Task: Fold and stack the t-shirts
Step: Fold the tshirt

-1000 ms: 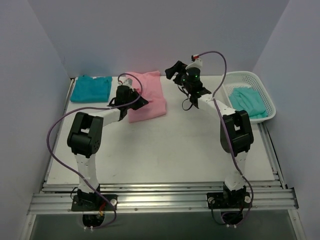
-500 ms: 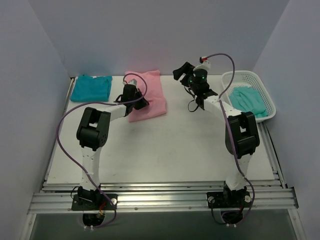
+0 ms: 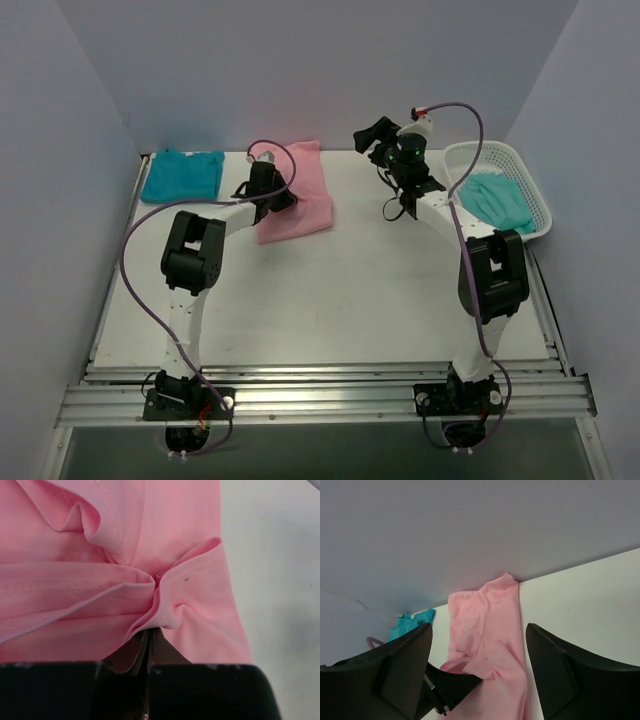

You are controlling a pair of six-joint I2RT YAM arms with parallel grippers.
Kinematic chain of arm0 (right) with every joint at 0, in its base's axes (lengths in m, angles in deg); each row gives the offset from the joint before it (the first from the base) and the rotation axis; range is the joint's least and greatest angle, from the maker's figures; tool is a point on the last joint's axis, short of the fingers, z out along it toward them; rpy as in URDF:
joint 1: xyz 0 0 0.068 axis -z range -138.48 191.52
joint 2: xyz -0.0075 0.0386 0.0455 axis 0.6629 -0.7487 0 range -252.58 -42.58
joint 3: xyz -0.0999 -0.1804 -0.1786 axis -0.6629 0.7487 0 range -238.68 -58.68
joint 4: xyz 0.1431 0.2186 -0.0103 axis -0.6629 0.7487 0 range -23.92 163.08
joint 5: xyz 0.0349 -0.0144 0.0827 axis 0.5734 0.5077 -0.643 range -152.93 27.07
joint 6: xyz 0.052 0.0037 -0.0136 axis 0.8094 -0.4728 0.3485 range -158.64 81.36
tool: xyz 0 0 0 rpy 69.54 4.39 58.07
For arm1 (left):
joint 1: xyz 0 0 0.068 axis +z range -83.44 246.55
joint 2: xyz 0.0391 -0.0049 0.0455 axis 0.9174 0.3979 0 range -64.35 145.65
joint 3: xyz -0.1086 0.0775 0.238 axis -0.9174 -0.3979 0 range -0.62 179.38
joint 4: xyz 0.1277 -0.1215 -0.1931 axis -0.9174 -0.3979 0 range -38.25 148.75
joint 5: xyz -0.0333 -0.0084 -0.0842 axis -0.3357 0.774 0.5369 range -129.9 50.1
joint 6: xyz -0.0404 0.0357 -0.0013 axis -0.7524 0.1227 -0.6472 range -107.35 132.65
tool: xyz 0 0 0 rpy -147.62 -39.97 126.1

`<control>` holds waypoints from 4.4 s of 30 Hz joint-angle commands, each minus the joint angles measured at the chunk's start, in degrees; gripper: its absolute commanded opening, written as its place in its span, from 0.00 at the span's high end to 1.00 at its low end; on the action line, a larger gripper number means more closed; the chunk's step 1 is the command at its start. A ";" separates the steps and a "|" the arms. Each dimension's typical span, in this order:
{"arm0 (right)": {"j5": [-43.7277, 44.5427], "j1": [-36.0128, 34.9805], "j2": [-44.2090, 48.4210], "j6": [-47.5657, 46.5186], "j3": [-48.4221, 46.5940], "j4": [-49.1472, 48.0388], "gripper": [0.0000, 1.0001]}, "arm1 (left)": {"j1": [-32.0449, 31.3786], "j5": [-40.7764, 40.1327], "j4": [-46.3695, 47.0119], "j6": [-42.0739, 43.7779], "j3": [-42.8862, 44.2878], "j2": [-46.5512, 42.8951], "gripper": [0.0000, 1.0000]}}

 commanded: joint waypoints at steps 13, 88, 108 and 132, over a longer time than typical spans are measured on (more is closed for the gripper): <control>-1.24 1.72 2.50 1.03 0.44 -4.96 0.29 | 1.29 -2.04 -3.15 1.62 8.78 2.16 0.98; 1.49 -10.13 -3.65 5.77 17.93 4.18 0.07 | -7.24 -24.91 14.41 -20.17 -54.06 -43.48 0.05; 0.43 -14.45 -12.88 7.62 10.37 3.30 0.36 | -3.54 -19.89 22.69 -22.02 -54.32 -34.67 0.03; -2.03 -14.27 -18.51 8.67 7.82 -0.39 1.00 | -2.49 -21.65 25.41 -26.32 -56.42 -32.39 0.16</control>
